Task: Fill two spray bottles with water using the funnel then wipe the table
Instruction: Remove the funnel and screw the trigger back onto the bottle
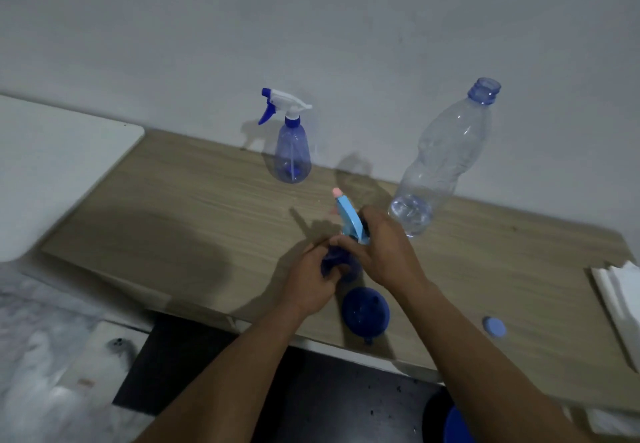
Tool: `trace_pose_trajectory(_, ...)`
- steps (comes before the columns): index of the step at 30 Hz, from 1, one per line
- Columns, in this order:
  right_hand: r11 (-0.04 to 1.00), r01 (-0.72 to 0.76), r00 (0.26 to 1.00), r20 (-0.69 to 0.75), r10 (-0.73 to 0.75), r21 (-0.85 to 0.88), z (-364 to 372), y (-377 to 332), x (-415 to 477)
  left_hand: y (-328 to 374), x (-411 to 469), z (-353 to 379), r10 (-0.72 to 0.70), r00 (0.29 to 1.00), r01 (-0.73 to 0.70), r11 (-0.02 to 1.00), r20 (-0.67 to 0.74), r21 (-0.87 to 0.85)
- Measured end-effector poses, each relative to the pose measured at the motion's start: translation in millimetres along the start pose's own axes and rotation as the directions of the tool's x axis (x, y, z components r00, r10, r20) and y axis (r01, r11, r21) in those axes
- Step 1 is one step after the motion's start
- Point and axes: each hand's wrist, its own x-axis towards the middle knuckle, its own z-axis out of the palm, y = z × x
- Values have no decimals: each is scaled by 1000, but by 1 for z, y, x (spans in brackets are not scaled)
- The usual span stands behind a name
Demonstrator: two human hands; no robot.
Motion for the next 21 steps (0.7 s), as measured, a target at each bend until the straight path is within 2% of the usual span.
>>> trace_pose_trajectory(3, 997, -40, 999, -35, 42, 61, 4, -1, -4, -3, -2, 2, -24, 1000, 24, 999, 2, -33)
trace_pose_trajectory(8, 986, 109, 994, -11, -108, 130, 6, 7, -11, 7, -2, 0, 29, 1000, -29, 997, -3, -77)
trace_pose_trajectory(10, 974, 47, 999, -23, -43, 219, 9, 10, -14, 4, -3, 1, 19, 1000, -22, 994, -25, -109)
trace_pose_trajectory(12, 936, -101, 994, 7, 105, 337, 13, 6, -15, -2, -3, 5, -3, 999, -1, 993, -37, -116)
trace_pose_trajectory(14, 911, -174, 984, 21, 179, 373, 18, 4, -17, 3, -5, 4, -14, 999, 8, 992, -42, -126)
trace_pose_trajectory(16, 915, -160, 985, 4, 171, 371, 21, 8, -22, 4, -5, 2, 0, 999, -5, 995, -49, -95)
trace_pose_trajectory(19, 920, -67, 997, -17, 80, 387, 22, 14, -28, 6, -3, 1, 72, 996, -75, 994, -48, -82)
trace_pose_trajectory(21, 911, -83, 995, -17, 99, 404, 22, 12, -28, 7, -5, 0, 77, 995, -82, 994, -64, -76)
